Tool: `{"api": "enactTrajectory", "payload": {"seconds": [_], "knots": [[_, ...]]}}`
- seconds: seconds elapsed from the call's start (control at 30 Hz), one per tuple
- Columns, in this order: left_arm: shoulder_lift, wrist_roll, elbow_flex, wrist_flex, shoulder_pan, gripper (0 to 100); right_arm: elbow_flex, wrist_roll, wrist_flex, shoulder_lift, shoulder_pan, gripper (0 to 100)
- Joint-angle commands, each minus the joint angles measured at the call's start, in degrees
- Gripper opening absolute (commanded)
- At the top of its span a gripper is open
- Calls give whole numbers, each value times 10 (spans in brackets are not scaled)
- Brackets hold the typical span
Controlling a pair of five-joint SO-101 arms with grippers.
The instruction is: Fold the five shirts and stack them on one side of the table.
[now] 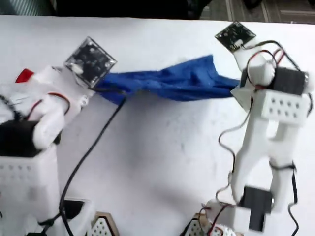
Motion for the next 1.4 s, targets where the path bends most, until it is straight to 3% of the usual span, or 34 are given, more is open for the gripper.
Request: {"api": "enactTrajectory", "payload": {"seconds": [0.0,0.2,0.6,1.03,1.37], "knots": [[-15,6,-106,-2,-7,23,-29,0,1,-86,-2,19],[-15,-5,-231,-3,-7,23,-107,-1,-36,-169,1,19],[-20,-179,-333,2,-11,23,-254,-33,-117,-233,30,19],[-21,-327,-455,38,-21,23,-257,-33,-80,-270,124,19],[-54,-336,-493,43,-75,23,-258,-28,-31,-326,124,19]]}}
